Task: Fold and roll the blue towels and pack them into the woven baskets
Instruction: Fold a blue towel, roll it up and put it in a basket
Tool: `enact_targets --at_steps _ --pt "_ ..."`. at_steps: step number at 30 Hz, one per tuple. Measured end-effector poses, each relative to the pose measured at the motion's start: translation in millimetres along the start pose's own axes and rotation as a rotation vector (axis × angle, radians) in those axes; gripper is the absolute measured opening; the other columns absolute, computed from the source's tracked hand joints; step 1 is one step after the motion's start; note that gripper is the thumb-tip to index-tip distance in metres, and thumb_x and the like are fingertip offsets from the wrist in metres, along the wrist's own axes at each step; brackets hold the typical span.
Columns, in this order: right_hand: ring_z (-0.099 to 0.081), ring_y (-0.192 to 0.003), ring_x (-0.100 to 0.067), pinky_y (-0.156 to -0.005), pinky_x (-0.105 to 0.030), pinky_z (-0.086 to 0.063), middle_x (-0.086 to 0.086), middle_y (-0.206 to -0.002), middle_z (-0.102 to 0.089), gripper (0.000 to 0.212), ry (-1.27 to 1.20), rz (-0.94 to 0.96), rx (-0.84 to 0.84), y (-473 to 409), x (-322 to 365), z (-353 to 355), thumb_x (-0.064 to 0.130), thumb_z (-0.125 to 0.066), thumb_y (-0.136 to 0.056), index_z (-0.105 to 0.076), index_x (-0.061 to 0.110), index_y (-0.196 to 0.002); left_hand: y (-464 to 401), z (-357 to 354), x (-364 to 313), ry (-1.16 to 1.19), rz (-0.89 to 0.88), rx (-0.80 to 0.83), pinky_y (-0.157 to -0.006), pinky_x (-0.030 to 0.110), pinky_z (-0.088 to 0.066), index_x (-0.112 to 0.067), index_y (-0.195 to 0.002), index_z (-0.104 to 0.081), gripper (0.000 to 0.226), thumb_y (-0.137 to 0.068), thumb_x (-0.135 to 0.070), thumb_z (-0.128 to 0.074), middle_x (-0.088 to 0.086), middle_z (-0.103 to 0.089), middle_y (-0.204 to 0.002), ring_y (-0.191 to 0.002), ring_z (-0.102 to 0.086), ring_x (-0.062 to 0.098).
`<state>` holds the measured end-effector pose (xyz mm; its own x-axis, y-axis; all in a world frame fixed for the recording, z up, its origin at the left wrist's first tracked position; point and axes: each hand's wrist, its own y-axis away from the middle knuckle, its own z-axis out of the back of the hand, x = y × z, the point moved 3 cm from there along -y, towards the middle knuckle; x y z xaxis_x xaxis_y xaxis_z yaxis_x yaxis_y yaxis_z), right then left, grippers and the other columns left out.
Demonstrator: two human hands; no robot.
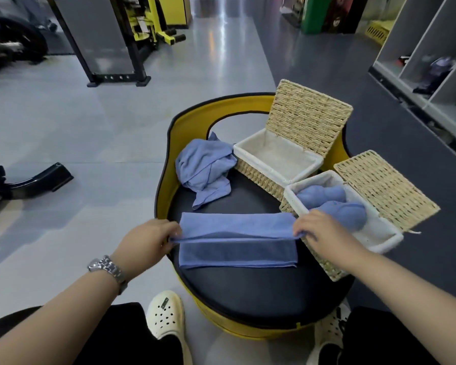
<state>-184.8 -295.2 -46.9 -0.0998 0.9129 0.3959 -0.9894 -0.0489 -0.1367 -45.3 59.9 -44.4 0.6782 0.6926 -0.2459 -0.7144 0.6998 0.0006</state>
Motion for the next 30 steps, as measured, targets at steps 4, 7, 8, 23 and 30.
enact_targets --at_steps 4,7,8,23,30 --pt "-0.055 -0.078 -0.018 -0.066 -0.032 -0.046 0.01 -0.077 -0.059 0.028 0.261 0.05 0.238 25.5 -3.1 -41.5 0.003 -0.057 -0.066 -0.062 0.029 -0.075 14.9 -37.9 -3.0 -0.094 -0.011 0.182 -0.071 0.032 -0.049 -0.041 -0.119 -0.056 0.043 -0.081 -0.019 -0.057 -0.006 -0.061 -0.096 -0.093 -0.059 0.02" --pt "-0.055 -0.083 -0.023 -0.069 -0.032 -0.042 0.005 -0.081 -0.058 0.029 0.321 0.065 0.311 28.7 11.0 -49.4 -0.001 -0.054 -0.072 -0.065 0.024 -0.08 19.2 -55.3 -12.7 -0.12 0.001 0.303 -0.083 0.033 -0.046 -0.044 -0.133 -0.044 0.061 -0.084 -0.009 -0.047 -0.005 -0.056 -0.114 -0.105 -0.053 0.021" --pt "-0.053 -0.088 -0.023 -0.071 -0.031 -0.038 0.005 -0.083 -0.054 0.029 0.334 0.056 0.324 28.1 14.6 -48.4 -0.002 -0.051 -0.075 -0.065 0.021 -0.085 19.6 -57.5 -14.0 -0.129 0.008 0.33 -0.085 0.032 -0.045 -0.043 -0.137 -0.039 0.069 -0.082 -0.002 -0.044 -0.006 -0.053 -0.118 -0.107 -0.051 0.021" --pt "-0.046 -0.12 -0.031 -0.098 -0.039 -0.038 -0.008 -0.131 -0.056 0.042 0.068 0.0 0.364 -136.1 107.6 -103.6 0.018 -0.05 -0.094 -0.047 0.016 -0.135 -2.2 -62.3 -4.2 0.074 0.555 0.339 -0.064 0.029 -0.039 -0.018 -0.075 -0.045 0.04 -0.093 -0.053 -0.042 0.004 -0.061 -0.086 -0.088 -0.063 0.026" --pt "-0.041 -0.119 -0.031 -0.093 -0.035 -0.036 -0.013 -0.129 -0.05 0.045 0.309 0.16 0.634 -193.1 164.1 -145.8 0.005 -0.047 -0.091 -0.047 0.015 -0.135 -2.4 -72.5 -4.2 0.135 0.567 0.315 -0.058 0.028 -0.035 -0.019 -0.076 -0.042 0.036 -0.083 -0.052 -0.054 -0.007 -0.045 -0.069 -0.074 -0.053 0.021"
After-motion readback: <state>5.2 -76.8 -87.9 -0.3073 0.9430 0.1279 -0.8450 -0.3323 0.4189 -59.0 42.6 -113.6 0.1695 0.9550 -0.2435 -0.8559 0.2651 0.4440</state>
